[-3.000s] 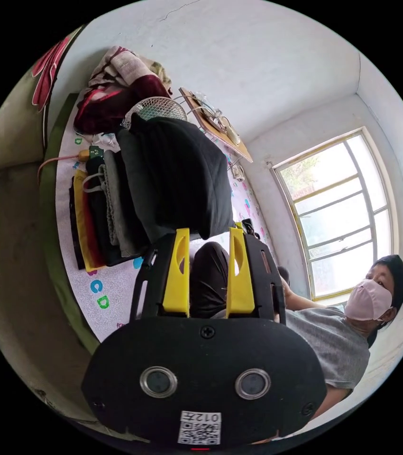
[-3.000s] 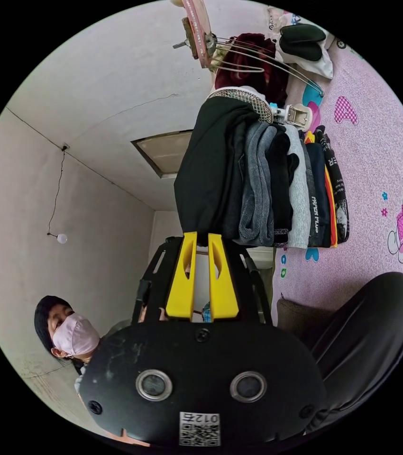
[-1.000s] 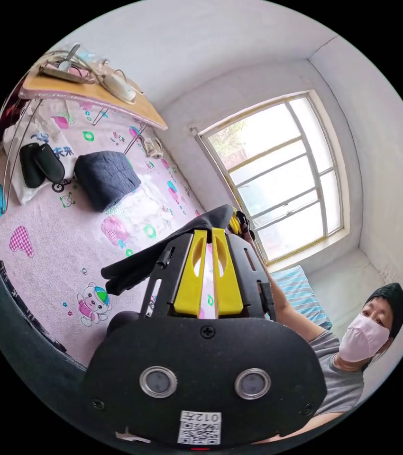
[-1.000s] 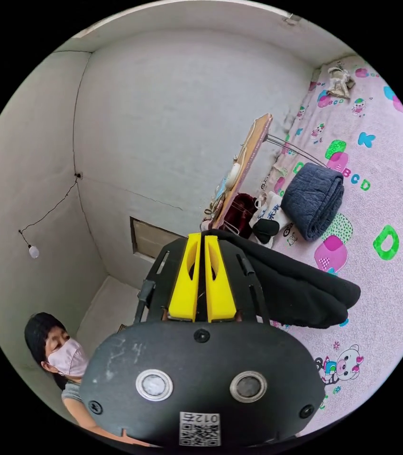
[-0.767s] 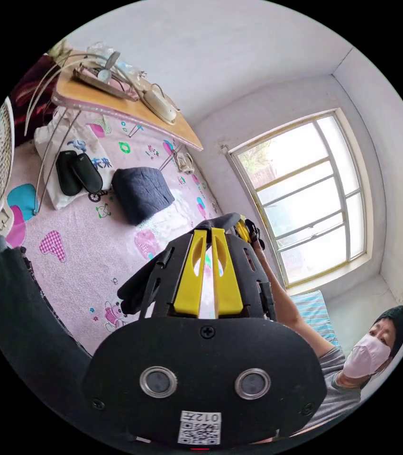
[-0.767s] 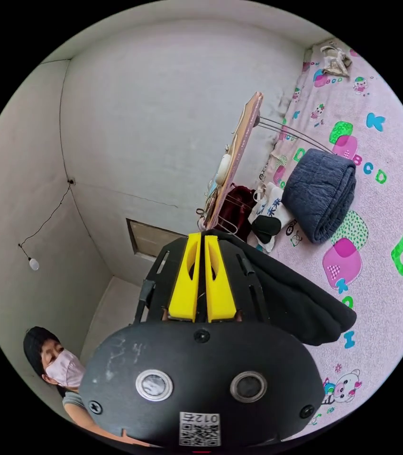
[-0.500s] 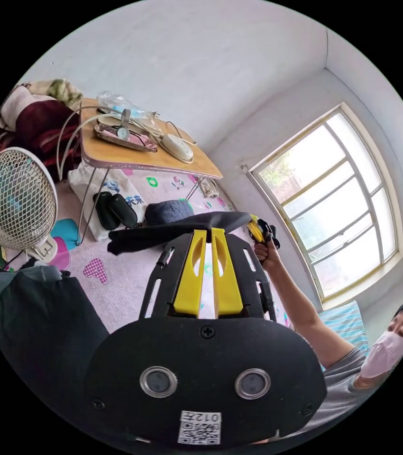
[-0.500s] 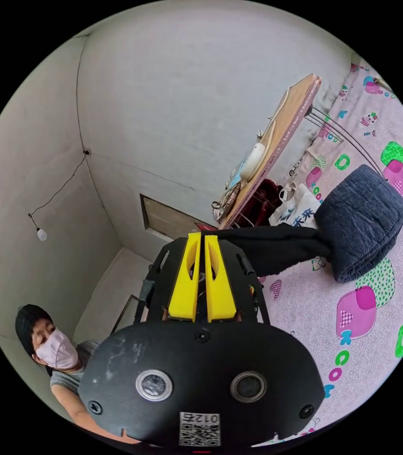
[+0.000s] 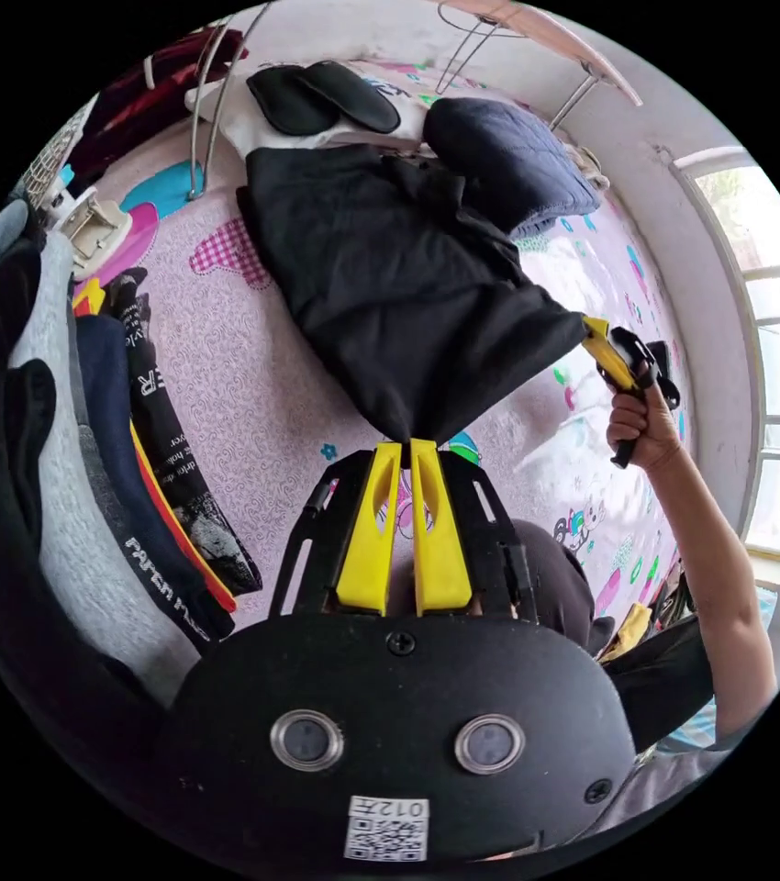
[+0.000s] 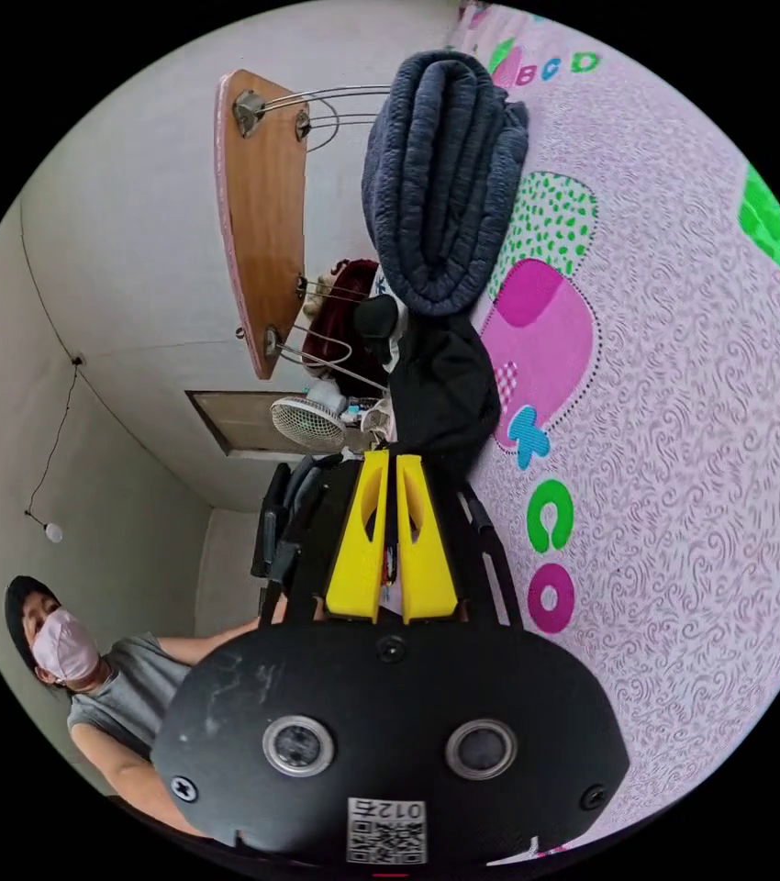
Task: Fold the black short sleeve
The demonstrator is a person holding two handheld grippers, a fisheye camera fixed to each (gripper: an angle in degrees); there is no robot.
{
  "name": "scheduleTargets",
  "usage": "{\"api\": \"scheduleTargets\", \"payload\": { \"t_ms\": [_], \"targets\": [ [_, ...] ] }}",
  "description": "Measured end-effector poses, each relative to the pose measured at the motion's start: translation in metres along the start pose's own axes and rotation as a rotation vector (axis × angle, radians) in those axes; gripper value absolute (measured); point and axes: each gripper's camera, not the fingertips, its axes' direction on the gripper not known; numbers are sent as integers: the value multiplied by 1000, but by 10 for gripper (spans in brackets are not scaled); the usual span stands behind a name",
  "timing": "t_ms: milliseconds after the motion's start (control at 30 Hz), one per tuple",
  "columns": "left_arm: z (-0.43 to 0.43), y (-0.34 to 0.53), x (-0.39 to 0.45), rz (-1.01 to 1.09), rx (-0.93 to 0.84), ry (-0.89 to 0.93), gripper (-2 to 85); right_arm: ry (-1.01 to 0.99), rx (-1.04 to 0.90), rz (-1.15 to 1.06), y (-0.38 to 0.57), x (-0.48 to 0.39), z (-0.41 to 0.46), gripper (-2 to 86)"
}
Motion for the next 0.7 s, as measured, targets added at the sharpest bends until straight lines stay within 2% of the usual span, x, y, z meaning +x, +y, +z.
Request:
{"api": "scheduleTargets", "payload": {
  "t_ms": [100,267,700],
  "targets": [
    [11,-3,17,117,5,-73,3,72,-9,26,5,-15,-20,-4],
    [32,-7,17,188,-33,-114,4,244,-127,46,5,-61,-36,-4],
    [79,5,17,342,-75,-192,5,468,-45,39,54,-173,-83,-4]
  ]
}}
